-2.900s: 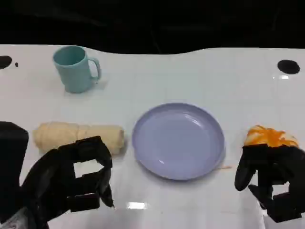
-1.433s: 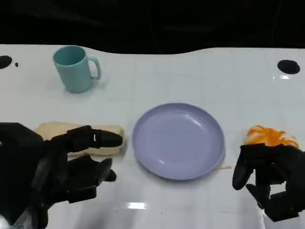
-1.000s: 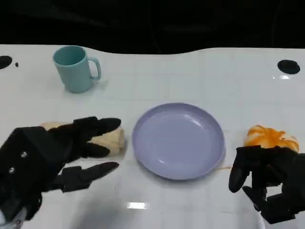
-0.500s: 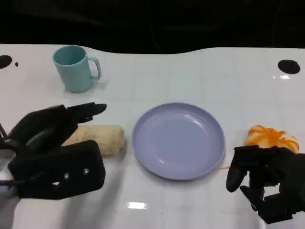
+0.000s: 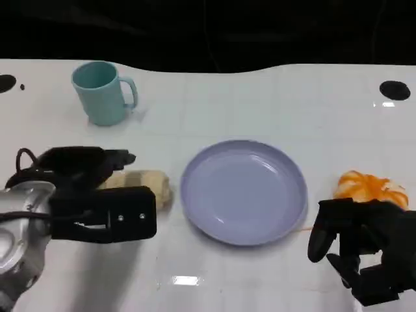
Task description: Grasp the towel on the left side of the plate with the left hand and place it into the plate.
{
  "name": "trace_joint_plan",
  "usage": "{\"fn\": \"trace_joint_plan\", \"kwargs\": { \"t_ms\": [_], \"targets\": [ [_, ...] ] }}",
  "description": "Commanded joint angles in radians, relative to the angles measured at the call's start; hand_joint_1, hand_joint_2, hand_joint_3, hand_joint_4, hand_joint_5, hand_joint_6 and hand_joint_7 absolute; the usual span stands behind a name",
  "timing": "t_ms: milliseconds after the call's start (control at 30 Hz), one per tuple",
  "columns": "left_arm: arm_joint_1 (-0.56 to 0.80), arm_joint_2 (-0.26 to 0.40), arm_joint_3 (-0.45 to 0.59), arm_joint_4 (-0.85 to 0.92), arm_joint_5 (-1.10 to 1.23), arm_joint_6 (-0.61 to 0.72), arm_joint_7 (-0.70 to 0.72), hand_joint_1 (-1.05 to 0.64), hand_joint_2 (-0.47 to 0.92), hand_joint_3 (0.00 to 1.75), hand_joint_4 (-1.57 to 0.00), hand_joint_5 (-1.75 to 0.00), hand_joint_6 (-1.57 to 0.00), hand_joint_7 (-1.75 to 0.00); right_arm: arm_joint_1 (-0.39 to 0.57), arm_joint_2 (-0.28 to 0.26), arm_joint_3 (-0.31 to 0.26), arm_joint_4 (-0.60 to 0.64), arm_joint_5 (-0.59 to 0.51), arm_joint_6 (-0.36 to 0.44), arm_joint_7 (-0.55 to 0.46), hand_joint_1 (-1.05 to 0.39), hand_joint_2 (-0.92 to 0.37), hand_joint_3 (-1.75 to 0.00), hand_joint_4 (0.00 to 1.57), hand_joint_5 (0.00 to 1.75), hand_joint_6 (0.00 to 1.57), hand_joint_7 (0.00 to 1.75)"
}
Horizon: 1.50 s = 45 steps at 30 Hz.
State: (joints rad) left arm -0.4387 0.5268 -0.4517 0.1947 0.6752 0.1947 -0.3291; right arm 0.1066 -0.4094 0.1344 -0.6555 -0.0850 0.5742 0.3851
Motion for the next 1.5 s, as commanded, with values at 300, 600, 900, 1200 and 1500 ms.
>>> {"fn": "trace_joint_plan", "kwargs": {
  "t_ms": [300,600,900,1200,1500],
  "targets": [
    [-0.227,-0.142,-0.115,0.568,0.105,-0.149,0.128,-0.55,0.92,0.03,-0.55,-0.17,-0.43,-0.03,0.013,-0.010,-0.009,-0.017,0.002,-0.007,0.001,0.02,-0.54,-1.14,0.75,1.75,0.68,1.49],
    [-0.305,-0.201,-0.146,0.815,0.111,-0.247,0.269,-0.39,0.92,0.14,-0.85,-0.24,-0.89,-0.14,0.015,-0.007,-0.012,-0.015,0.003,-0.013,-0.001,0.02,-0.53,-1.15,0.75,1.75,0.69,1.49],
    [-0.257,-0.190,-0.094,0.817,0.066,-0.355,0.489,-0.19,0.92,0.12,-0.91,-1.74,-0.82,-1.36,0.020,-0.012,-0.017,-0.017,0.003,-0.020,0.002,0.02,-0.53,-1.15,0.75,1.75,0.69,1.49],
    [-0.212,-0.183,-0.014,0.714,0.022,-0.408,0.652,-0.19,0.90,0.26,-0.87,-1.75,-0.61,-1.73,0.016,-0.009,-0.012,-0.015,0.000,-0.015,0.000,0.02,-0.53,-1.15,0.75,1.75,0.69,1.49],
    [-0.167,-0.171,0.016,0.490,0.033,-0.405,0.646,-0.23,0.70,0.69,-0.86,-1.75,-0.61,-1.75,0.014,-0.014,-0.014,-0.010,0.001,-0.022,0.004,0.02,-0.53,-1.15,0.75,1.75,0.69,1.49]
  ]
}}
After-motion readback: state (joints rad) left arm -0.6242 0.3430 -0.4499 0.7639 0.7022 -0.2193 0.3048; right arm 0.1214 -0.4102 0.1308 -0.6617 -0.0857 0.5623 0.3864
